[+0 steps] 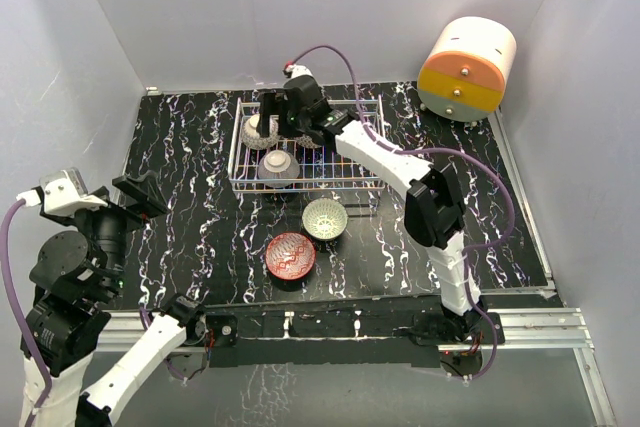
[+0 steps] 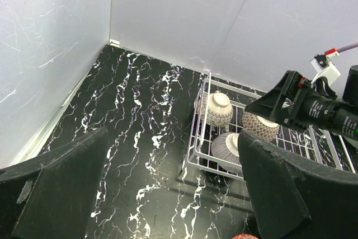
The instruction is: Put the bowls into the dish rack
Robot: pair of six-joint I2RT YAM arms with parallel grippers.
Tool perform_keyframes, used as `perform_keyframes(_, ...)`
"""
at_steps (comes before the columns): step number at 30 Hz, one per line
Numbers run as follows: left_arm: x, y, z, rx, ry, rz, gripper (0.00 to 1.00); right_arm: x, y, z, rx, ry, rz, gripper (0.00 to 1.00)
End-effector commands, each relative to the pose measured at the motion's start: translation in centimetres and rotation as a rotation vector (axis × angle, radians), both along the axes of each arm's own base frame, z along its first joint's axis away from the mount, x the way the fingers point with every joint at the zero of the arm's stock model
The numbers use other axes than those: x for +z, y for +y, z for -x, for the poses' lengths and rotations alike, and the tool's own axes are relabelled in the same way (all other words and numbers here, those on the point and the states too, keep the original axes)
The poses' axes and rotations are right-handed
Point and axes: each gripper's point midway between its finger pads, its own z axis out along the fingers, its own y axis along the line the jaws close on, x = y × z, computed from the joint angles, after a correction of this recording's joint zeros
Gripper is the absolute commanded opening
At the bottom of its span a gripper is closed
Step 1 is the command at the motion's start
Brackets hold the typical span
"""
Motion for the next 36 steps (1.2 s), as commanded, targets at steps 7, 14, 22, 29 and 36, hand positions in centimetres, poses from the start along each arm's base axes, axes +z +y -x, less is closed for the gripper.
perform_keyframes(7, -0.1, -0.8, -1.1, -0.018, 0.008, -0.011, 0.97, -0.3, -1.1, 3.5, 0.127, -0.076, 0.341, 0.99)
perform_keyframes(14, -0.3, -0.7, -1.0, -0.012, 0.011, -0.013, 0.97, -1.5, -0.5, 4.1, 0.127, -0.095, 0.424, 0.99)
perform_keyframes(22, -0.5, -0.3, -0.7, 0.001, 0.015, -0.017, 0.97, -4.0, 1.2, 4.1, 0.174, -0.081, 0.455, 0.99)
perform_keyframes(29, -0.7, 0.0, -0.6, 0.012, 0.017, -0.027, 0.97, -4.2, 1.6, 3.6, 0.163, -0.093, 0.441, 0.99)
perform_keyframes(36, -1.1, -0.1, -0.8, 0.014, 0.027, -0.035, 0.97, -4.1, 1.4, 3.2, 0.133, -0.104, 0.451, 0.90)
